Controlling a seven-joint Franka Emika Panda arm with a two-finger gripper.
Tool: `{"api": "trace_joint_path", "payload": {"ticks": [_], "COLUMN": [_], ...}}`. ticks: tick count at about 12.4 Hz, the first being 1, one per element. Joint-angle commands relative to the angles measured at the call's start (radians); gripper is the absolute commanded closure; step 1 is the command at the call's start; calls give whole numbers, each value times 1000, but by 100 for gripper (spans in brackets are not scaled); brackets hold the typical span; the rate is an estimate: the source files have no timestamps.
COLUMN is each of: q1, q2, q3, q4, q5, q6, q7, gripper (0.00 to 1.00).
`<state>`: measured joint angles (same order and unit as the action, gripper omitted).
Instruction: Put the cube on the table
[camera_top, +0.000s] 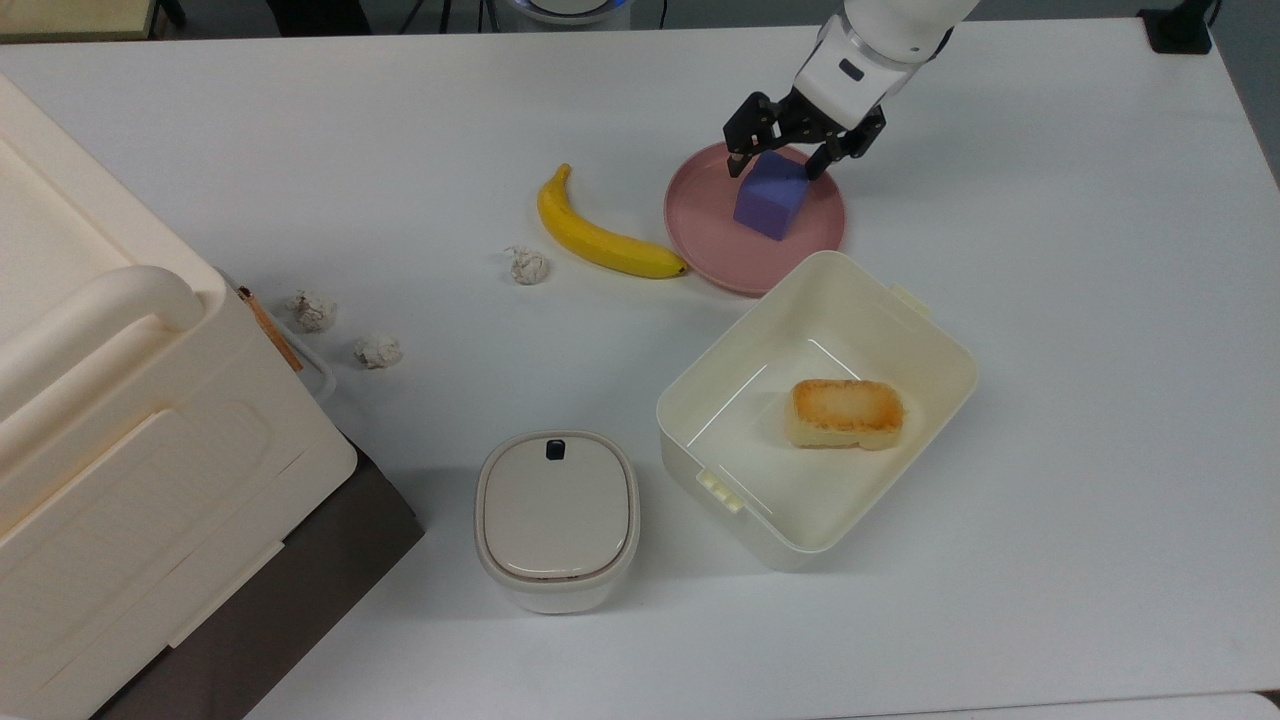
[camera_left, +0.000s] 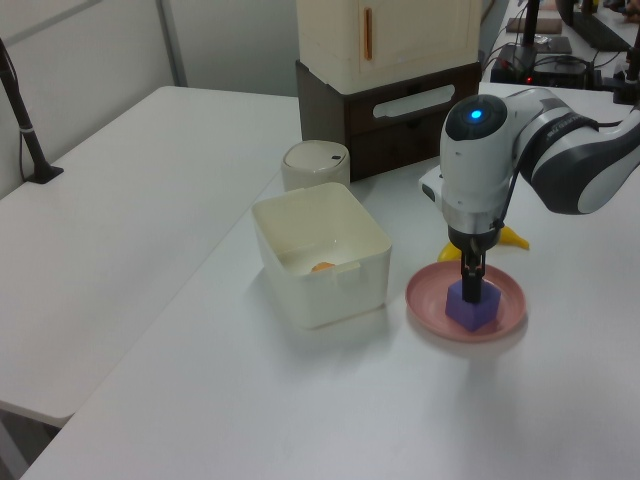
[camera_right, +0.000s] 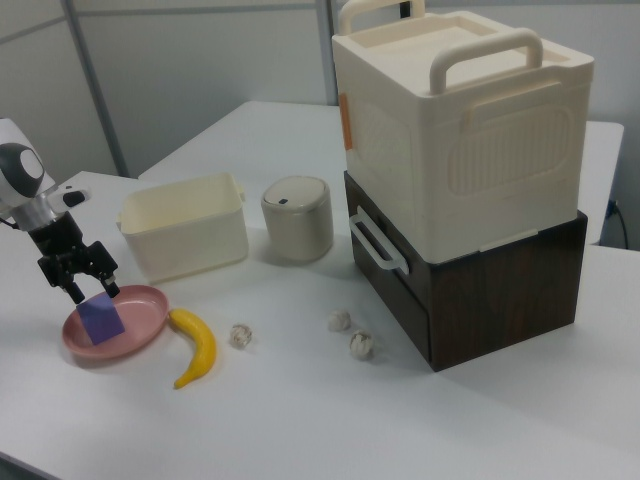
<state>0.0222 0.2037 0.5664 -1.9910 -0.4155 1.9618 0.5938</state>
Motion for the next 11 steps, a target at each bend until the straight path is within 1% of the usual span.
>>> {"api": "trace_joint_path", "payload": {"ticks": [1, 4, 5, 7, 9, 11], "q1": [1, 12, 10, 8, 2, -2], "q2": [-33, -23, -17, -7, -3, 14], "q3": [-3, 0, 15, 20, 20, 20], "q4": [-9, -11, -9, -8, -14, -17], "q5": [-11, -8, -3, 0, 17, 18], "q6": [-9, -4, 0, 3, 37, 72], "q7": [15, 21, 27, 66, 159, 356], "gripper": [0, 0, 0, 0, 0, 0]}}
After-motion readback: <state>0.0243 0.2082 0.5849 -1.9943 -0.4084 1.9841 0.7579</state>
